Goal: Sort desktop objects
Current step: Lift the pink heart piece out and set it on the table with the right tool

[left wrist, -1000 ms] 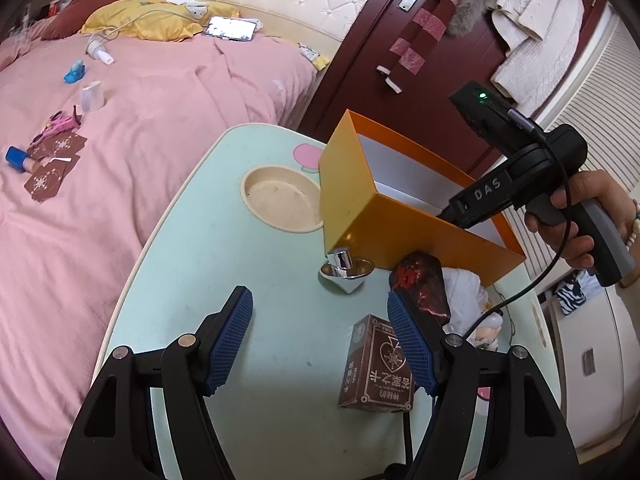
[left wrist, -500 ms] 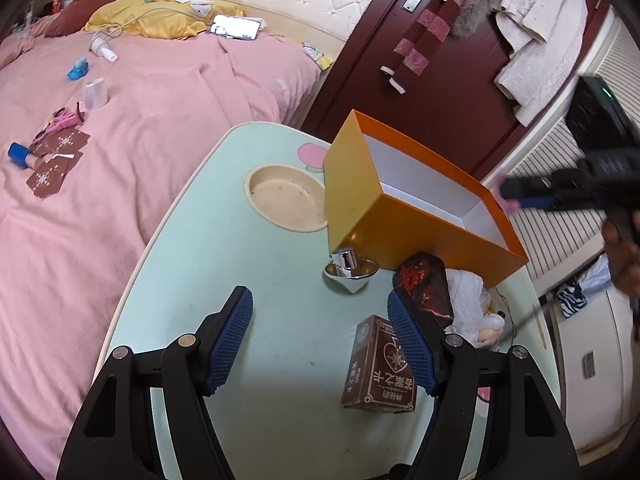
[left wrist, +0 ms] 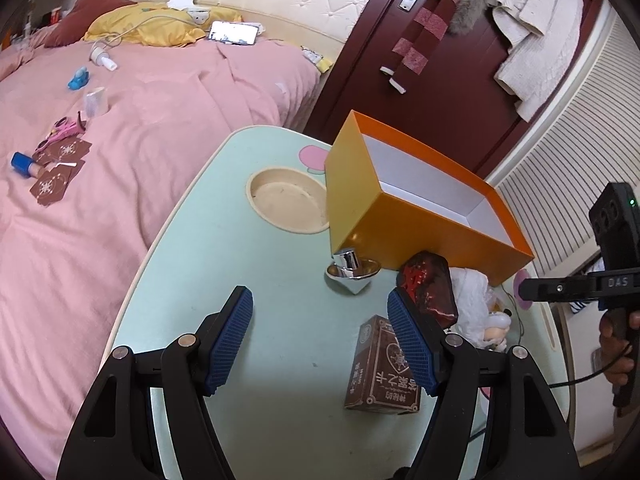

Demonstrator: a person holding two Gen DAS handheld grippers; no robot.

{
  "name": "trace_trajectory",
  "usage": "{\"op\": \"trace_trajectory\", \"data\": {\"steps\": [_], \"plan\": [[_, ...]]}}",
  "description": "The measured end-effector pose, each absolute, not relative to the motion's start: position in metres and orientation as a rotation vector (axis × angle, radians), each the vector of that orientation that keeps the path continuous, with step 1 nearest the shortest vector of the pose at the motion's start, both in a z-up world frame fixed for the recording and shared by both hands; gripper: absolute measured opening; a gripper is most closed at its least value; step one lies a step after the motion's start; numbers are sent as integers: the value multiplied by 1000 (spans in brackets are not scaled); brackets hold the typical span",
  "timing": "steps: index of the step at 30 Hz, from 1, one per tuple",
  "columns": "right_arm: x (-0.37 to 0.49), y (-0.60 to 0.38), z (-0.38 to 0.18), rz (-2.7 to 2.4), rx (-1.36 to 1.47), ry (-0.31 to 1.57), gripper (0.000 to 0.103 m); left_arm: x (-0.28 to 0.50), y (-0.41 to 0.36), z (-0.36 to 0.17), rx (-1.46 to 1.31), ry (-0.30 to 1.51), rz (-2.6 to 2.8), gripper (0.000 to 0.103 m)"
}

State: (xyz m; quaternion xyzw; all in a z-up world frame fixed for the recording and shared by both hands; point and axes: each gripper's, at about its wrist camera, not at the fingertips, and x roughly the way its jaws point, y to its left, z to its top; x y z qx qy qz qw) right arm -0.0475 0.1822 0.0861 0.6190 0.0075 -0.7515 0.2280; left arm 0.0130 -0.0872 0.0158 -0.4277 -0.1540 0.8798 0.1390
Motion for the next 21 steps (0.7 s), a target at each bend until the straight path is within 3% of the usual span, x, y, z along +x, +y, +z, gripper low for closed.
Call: {"op": "trace_trajectory", "data": {"steps": [11, 13, 15, 21], "plan": [[-45, 198, 70, -2209, 1607, 71, 37, 10, -79, 43, -1171, -375, 2548, 71], [-42, 200, 72, -2223, 1561, 63, 39, 6, -74, 50, -1167, -329, 2543, 71], [-38, 204, 75, -2253, 1513, 53, 49, 2, -70, 57, -1163, -283, 2537, 71], [-25, 210, 86, -2277, 1366, 40, 49, -31, -51, 86, -1172, -146, 2469, 71]]}}
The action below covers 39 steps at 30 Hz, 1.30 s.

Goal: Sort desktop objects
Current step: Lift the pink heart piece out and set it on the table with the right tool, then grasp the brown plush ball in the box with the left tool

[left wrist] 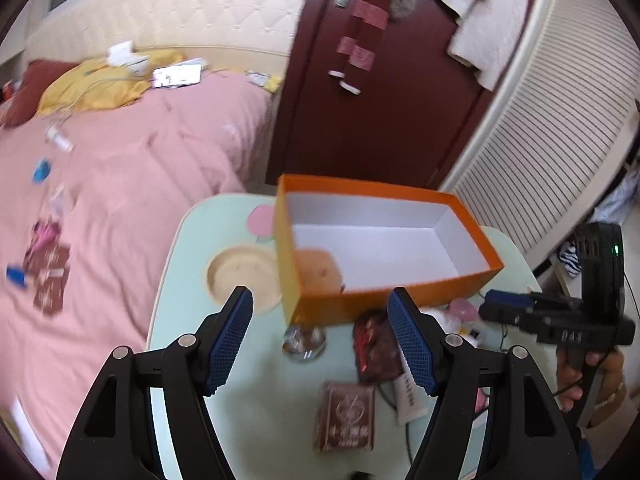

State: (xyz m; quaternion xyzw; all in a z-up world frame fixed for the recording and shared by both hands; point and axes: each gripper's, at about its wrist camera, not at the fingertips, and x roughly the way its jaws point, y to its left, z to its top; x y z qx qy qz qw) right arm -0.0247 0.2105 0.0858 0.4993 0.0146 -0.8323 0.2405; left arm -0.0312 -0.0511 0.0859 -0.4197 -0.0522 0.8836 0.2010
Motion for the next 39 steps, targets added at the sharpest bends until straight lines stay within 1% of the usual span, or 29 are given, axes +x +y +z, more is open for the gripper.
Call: {"op": "trace_trajectory", "data": {"steps": [3, 4, 5, 7, 8, 9, 10, 12, 15, 19, 21, 22, 23, 24, 25, 28, 30, 31, 32, 36, 39], "plan": [[-22, 213, 89, -2249, 1330, 3, 50, -57, -37, 97, -1251, -110, 2395, 70], [-21, 214, 90, -2245, 1318, -16, 50, -67, -31, 100, -1284, -96, 2367, 68], [-20, 215, 90, -2245, 1312, -31, 52, -78, -22, 103, -1331, -58, 2330, 65], [-20, 216, 87, -2240, 1303, -72, 52, -96, -5, 103, -1431, 25, 2274, 61], [-19, 217, 85, -2232, 1299, -100, 52, -107, 4, 103, -1496, 77, 2237, 58], [-19, 218, 83, -2224, 1295, -128, 52, -117, 14, 102, -1559, 129, 2198, 50], [-18, 219, 82, -2216, 1291, -155, 52, -127, 22, 100, -1620, 179, 2153, 39], [-18, 221, 78, -2197, 1287, -206, 52, -144, 39, 95, -1730, 293, 2065, 39], [-16, 224, 74, -2168, 1293, -241, 52, -160, 63, 79, -1867, 518, 1995, 39], [-15, 231, 75, -2134, 1281, -301, 53, -170, 81, 50, -1983, 697, 1947, 39], [-15, 234, 75, -2105, 1276, -351, 55, -172, 86, 34, -2042, 813, 1923, 39], [-15, 234, 76, -2095, 1274, -363, 55, -172, 88, 25, -2077, 845, 1895, 41], [-14, 235, 76, -2086, 1272, -373, 55, -171, 89, 17, -2110, 876, 1866, 44], [-13, 234, 78, -2082, 1267, -374, 55, -170, 91, 12, -2123, 878, 1845, 50], [-12, 234, 79, -2080, 1261, -373, 56, -168, 91, 8, -2138, 883, 1832, 59], [-10, 232, 82, -2067, 1249, -378, 56, -167, 89, -3, -2186, 888, 1801, 62], [-10, 232, 82, -2061, 1250, -382, 56, -168, 87, -3, -2180, 882, 1800, 61], [-10, 232, 82, -2062, 1254, -381, 56, -167, 86, -1, -2167, 870, 1794, 60], [-10, 231, 81, -2064, 1258, -379, 56, -166, 85, 0, -2154, 858, 1788, 53], [-13, 230, 79, -2063, 1266, -388, 56, -163, 80, 7, -2111, 827, 1785, 49], [-13, 230, 80, -2079, 1264, -372, 56, -165, 75, 31, -2055, 675, 1832, 49]]}}
